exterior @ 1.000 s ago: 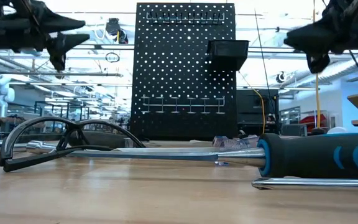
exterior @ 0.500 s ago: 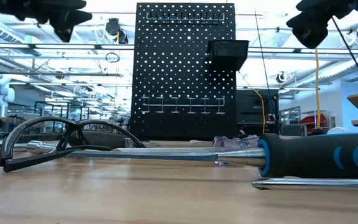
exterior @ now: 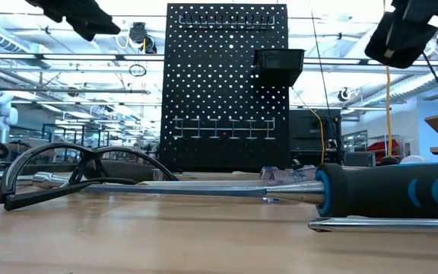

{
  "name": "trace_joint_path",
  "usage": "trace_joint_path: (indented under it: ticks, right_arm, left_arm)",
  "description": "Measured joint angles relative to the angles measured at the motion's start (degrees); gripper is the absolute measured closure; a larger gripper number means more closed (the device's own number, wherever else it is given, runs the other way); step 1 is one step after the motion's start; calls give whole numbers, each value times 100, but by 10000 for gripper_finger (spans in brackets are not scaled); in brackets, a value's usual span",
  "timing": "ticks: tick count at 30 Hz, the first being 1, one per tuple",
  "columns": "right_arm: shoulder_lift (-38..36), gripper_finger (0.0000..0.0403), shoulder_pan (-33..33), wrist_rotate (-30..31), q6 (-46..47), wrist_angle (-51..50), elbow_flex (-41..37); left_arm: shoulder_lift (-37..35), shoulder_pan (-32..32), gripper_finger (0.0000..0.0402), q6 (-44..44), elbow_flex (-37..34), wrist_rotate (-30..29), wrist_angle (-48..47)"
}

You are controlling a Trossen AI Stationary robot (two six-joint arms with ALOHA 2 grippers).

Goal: Hang tools onto peg board
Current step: Hang the bottom right black screwdriver on the peg board

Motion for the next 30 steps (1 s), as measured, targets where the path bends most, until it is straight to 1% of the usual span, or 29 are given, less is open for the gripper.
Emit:
trace_joint_path:
  ticks: [3, 8, 12, 14, 16, 18, 20, 25, 30]
  right_arm:
    - [230, 273, 66, 11, -32, 90, 0]
    - [575, 273, 80, 24, -208, 536, 0]
    - [799, 273, 71, 49, -840, 987, 0]
    - [910, 273, 71, 267, -1052, 1242, 0]
    - [1012, 273, 61, 636, -1050, 1490, 0]
    - [1125, 273, 52, 765, -1058, 1757, 0]
    - [1237, 273, 74, 765, -1251, 1911, 0]
    - [1462, 273, 193, 785, -1732, 2108, 0]
    - [1521, 273, 192, 980, -1706, 2089, 0]
  left_arm:
    - [111, -222, 261, -2, 7, -188, -21]
    - [236, -397, 261, -159, 7, -117, -195]
    - [375, -560, 261, -466, 7, -107, -349]
    - [479, -707, 261, -513, 7, -114, -345]
    - [619, -853, 261, -597, 7, -226, -341]
    - [800, -950, 261, -607, 7, -364, -319]
    - [964, -980, 261, -610, 7, -460, -190]
    - [1303, -974, 261, -610, 7, -485, 331]
    - [1628, -953, 261, -559, 7, -629, 1399]
